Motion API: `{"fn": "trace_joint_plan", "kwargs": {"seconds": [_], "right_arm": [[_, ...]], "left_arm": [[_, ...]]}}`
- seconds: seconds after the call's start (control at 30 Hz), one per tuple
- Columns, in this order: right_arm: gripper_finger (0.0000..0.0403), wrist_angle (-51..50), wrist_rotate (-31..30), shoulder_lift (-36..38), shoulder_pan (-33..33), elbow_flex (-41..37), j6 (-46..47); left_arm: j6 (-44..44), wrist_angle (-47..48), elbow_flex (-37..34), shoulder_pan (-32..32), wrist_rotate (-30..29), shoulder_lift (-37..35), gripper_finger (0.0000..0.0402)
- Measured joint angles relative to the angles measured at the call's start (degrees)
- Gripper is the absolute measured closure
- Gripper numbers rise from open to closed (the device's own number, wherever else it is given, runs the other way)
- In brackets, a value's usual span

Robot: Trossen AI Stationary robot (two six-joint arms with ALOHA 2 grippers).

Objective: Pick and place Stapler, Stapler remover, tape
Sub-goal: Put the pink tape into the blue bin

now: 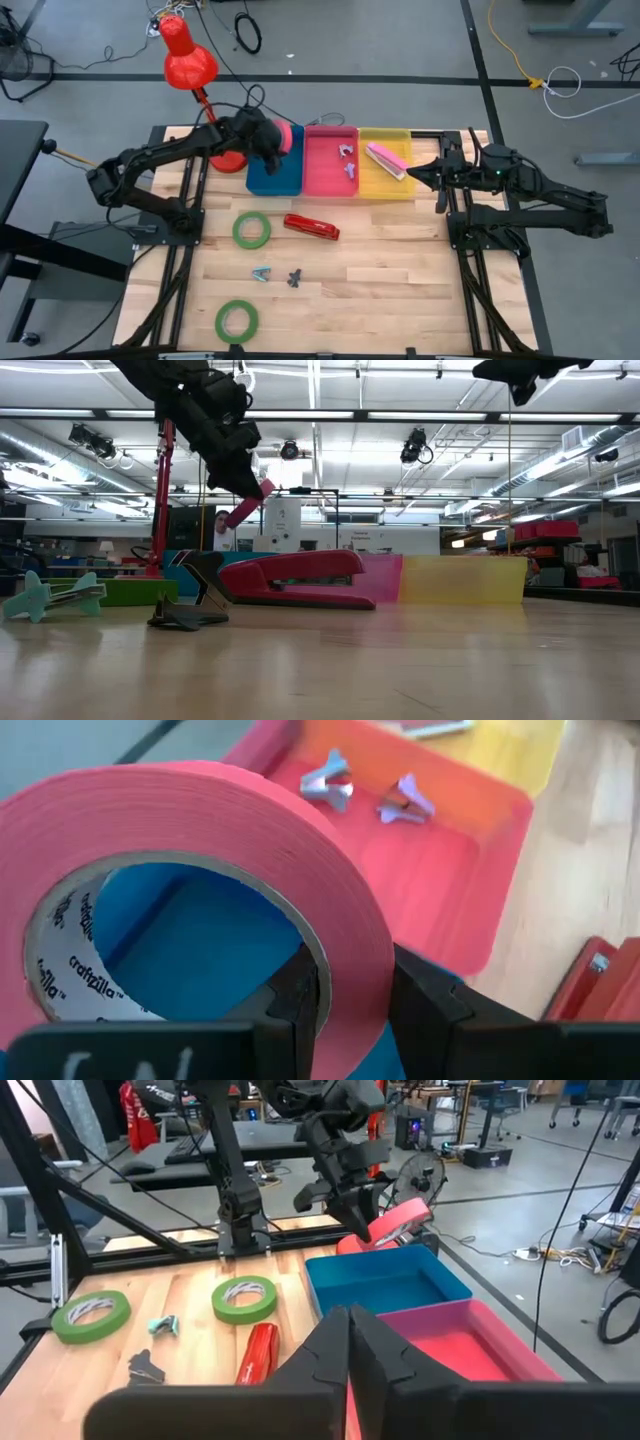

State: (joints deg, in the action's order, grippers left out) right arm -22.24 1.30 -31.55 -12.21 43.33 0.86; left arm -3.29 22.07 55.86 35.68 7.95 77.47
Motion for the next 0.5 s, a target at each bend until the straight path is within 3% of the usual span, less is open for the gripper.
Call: {"fn": "trace_joint_plan", "kwargs": {"seconds": [0.3, 0.5], "right_arm": [[0.0393, -0.4, 0.0, 0.0, 0.0, 0.0, -0.6], [0.0393, -1.6, 0.1, 0.0, 0.0, 0.0, -3.2]], "left_arm": [[1.5, -0.8, 0.0, 0.6, -4.0, 6.8, 0.0296], [2.2, -1.1, 0.0, 4.4, -5.8, 9.8, 0.0296]]}}
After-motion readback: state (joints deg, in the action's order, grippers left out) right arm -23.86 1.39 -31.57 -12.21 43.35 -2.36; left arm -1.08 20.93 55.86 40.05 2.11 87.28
